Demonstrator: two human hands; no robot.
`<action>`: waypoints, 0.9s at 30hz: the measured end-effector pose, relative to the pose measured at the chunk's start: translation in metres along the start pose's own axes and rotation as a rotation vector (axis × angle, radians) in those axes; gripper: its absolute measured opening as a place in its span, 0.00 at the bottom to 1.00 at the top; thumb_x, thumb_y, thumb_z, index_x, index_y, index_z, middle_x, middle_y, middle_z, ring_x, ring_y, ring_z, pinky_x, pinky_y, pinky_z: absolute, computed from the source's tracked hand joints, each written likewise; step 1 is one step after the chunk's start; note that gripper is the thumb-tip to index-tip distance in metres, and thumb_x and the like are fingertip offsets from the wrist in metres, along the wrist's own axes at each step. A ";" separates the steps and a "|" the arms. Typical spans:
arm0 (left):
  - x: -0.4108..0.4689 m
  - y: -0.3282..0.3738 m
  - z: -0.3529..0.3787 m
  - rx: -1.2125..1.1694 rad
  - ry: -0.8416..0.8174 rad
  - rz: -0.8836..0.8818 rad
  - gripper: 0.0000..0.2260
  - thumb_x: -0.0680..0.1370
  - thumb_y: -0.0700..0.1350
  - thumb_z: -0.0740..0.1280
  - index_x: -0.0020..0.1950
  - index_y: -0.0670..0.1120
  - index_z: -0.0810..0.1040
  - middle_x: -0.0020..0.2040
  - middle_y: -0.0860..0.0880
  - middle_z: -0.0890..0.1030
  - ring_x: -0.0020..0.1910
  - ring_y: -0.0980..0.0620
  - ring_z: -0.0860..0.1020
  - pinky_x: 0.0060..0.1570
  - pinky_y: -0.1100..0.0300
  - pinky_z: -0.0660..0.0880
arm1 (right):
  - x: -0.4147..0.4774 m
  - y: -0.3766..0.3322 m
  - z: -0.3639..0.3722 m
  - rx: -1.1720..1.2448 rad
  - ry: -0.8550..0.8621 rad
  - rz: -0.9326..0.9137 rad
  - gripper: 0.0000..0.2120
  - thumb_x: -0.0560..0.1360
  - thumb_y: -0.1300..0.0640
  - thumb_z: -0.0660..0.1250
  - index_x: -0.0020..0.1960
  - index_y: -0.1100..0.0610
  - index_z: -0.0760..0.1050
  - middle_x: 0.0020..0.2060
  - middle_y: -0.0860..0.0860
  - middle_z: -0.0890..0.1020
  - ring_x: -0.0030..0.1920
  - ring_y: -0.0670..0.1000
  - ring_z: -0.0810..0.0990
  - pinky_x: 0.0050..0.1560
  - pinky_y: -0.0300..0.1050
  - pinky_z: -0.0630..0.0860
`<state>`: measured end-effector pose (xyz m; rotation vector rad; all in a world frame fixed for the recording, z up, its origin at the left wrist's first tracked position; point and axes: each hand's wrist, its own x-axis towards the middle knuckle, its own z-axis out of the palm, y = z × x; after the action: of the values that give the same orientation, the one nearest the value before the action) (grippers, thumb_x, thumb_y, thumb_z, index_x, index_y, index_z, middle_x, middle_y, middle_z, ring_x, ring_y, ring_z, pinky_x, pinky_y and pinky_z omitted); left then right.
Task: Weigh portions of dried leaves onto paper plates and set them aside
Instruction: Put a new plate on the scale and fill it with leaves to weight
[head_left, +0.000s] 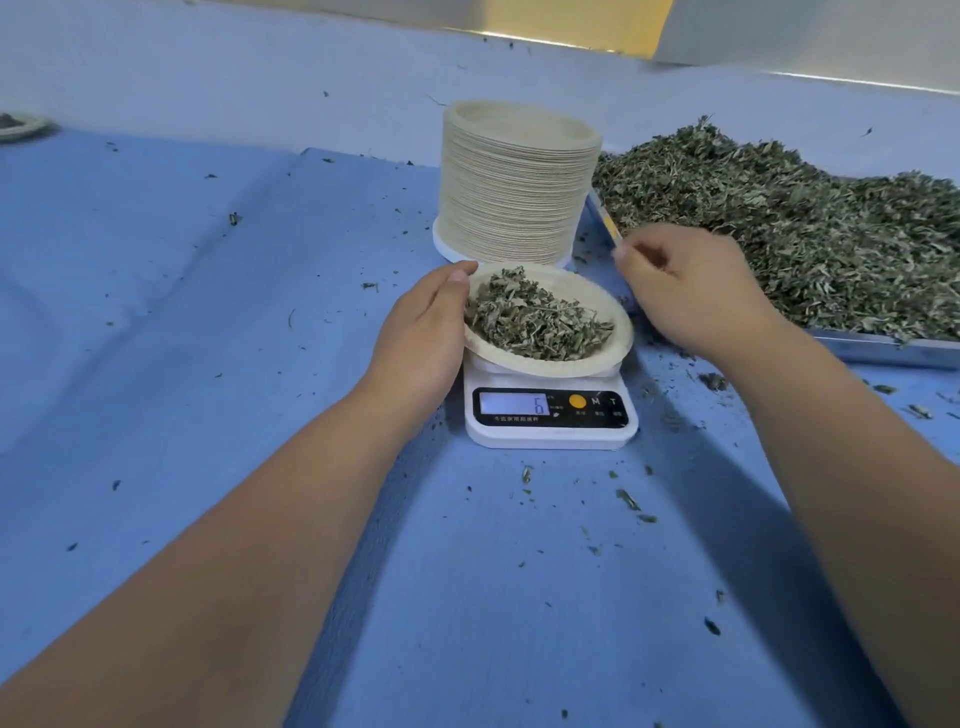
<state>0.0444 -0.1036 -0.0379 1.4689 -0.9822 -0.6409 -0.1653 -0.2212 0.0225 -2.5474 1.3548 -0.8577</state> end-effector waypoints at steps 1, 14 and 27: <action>-0.001 0.000 0.000 0.005 -0.008 0.002 0.16 0.85 0.54 0.55 0.67 0.59 0.79 0.57 0.68 0.79 0.58 0.73 0.74 0.60 0.67 0.68 | 0.000 0.011 0.001 -0.086 -0.069 0.103 0.17 0.83 0.43 0.57 0.59 0.53 0.78 0.46 0.53 0.83 0.42 0.53 0.79 0.43 0.46 0.76; -0.001 0.002 0.002 0.039 0.023 -0.014 0.15 0.85 0.52 0.57 0.61 0.59 0.82 0.50 0.71 0.80 0.53 0.76 0.74 0.56 0.67 0.69 | -0.011 0.039 0.007 -0.107 -0.090 0.176 0.15 0.83 0.44 0.55 0.54 0.52 0.75 0.40 0.53 0.80 0.37 0.54 0.77 0.38 0.48 0.73; -0.004 0.006 0.003 -0.024 0.056 -0.028 0.16 0.84 0.52 0.59 0.70 0.59 0.77 0.65 0.61 0.78 0.66 0.58 0.76 0.72 0.50 0.70 | -0.014 0.039 0.007 0.046 0.064 0.159 0.12 0.80 0.59 0.62 0.63 0.55 0.77 0.44 0.49 0.83 0.47 0.52 0.80 0.57 0.52 0.78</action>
<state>0.0393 -0.1015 -0.0333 1.4746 -0.9089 -0.6264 -0.1952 -0.2339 -0.0036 -2.3597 1.5138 -0.9355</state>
